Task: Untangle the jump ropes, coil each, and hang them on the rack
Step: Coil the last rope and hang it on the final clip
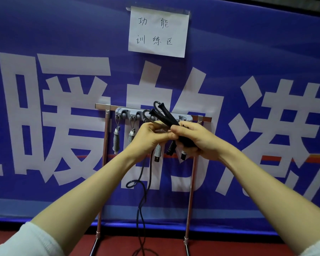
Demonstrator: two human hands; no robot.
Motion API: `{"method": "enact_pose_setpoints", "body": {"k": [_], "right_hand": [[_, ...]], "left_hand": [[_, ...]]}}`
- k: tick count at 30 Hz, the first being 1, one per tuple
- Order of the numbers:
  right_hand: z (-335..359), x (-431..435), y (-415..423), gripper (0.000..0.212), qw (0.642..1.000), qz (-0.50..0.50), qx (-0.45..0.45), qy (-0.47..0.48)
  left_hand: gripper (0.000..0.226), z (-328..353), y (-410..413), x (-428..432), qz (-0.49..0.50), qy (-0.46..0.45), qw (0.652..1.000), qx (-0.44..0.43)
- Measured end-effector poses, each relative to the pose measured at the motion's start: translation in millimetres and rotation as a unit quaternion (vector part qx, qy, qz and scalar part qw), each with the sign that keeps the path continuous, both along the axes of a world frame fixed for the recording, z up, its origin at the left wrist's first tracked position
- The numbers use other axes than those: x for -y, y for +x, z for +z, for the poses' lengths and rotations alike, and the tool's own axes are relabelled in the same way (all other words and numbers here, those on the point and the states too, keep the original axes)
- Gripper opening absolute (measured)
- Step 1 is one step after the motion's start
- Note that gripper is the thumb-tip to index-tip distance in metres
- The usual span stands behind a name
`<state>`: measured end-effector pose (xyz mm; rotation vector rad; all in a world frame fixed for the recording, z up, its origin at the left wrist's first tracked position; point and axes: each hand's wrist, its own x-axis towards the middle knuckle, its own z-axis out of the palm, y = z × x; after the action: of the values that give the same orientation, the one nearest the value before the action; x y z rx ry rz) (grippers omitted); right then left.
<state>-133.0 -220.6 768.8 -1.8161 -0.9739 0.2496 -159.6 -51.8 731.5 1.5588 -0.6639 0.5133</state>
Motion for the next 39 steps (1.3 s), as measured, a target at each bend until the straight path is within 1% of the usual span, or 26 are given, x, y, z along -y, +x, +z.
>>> {"method": "enact_pose_setpoints", "body": {"k": [2,3,6,7,10,13,15,17,20,21,23,25,27,29,30,31,33,34,35,37,38,39], "right_hand": [[-2,1,4,0.034,1.000,0.002,-0.018,0.025],[-2,2,6,0.034,0.999,0.001,-0.033,0.036],[-4,6,10,0.040,0.996,-0.015,-0.071,0.045],[-6,6,10,0.042,0.996,-0.019,-0.079,0.043],[-9,6,14,0.045,0.990,-0.040,-0.114,0.067],[-4,9,18,0.046,0.979,-0.031,-0.159,0.120],[0,12,17,0.047,0.974,-0.013,-0.186,0.130],[3,14,12,0.048,0.971,0.019,-0.215,0.098],[3,14,4,0.056,0.968,0.072,-0.242,-0.004],[2,15,2,0.055,0.966,0.079,-0.241,-0.046],[-1,15,-1,0.048,0.958,0.083,-0.246,-0.120],[-4,15,-3,0.044,0.943,0.096,-0.253,-0.194],[-6,11,-2,0.042,0.930,0.096,-0.213,-0.283],[-8,6,0,0.038,0.926,0.059,-0.135,-0.346],[-9,4,1,0.036,0.931,0.031,-0.092,-0.351],[-11,2,3,0.036,0.940,0.002,-0.048,-0.338],[-13,1,8,0.034,0.953,-0.048,0.050,-0.295],[-15,0,11,0.032,0.950,-0.072,0.107,-0.284],[-17,0,13,0.030,0.939,-0.099,0.169,-0.282],[-25,0,19,0.032,0.897,-0.162,0.288,-0.294],[-29,0,22,0.035,0.873,-0.190,0.337,-0.296],[-34,0,25,0.038,0.852,-0.209,0.377,-0.296]], "left_hand": [[0.018,2,-1,2,-0.020,0.033,0.999,-0.021],[0.021,3,-1,2,-0.041,0.043,0.997,-0.040],[0.043,2,5,-7,-0.090,0.017,0.987,-0.133],[0.042,2,5,-10,-0.103,0.028,0.982,-0.155],[0.019,1,8,-17,-0.140,0.111,0.965,-0.191],[0.018,-1,11,-19,-0.143,0.130,0.959,-0.207],[0.018,-6,14,-21,-0.139,0.121,0.960,-0.212],[0.016,-9,19,-25,-0.092,0.114,0.973,-0.177],[0.013,-4,25,-36,-0.009,0.161,0.983,-0.083],[0.010,2,25,-40,-0.010,0.192,0.979,-0.063],[0.014,14,24,-43,-0.055,0.289,0.955,-0.040],[0.014,28,25,-36,-0.061,0.348,0.932,-0.078],[0.011,43,26,-27,-0.041,0.414,0.905,-0.092],[0.011,52,24,-18,-0.003,0.500,0.864,-0.069],[0.011,53,23,-17,0.022,0.526,0.849,-0.053],[0.012,53,22,-16,0.052,0.533,0.844,-0.034],[0.019,46,21,-19,0.118,0.503,0.856,-0.005],[0.022,41,21,-20,0.137,0.471,0.871,-0.007],[0.024,36,20,-21,0.141,0.439,0.887,-0.031],[0.026,25,19,-21,0.103,0.370,0.915,-0.125],[0.028,21,18,-21,0.077,0.342,0.920,-0.172],[0.035,18,17,-21,0.051,0.320,0.922,-0.210]]}}
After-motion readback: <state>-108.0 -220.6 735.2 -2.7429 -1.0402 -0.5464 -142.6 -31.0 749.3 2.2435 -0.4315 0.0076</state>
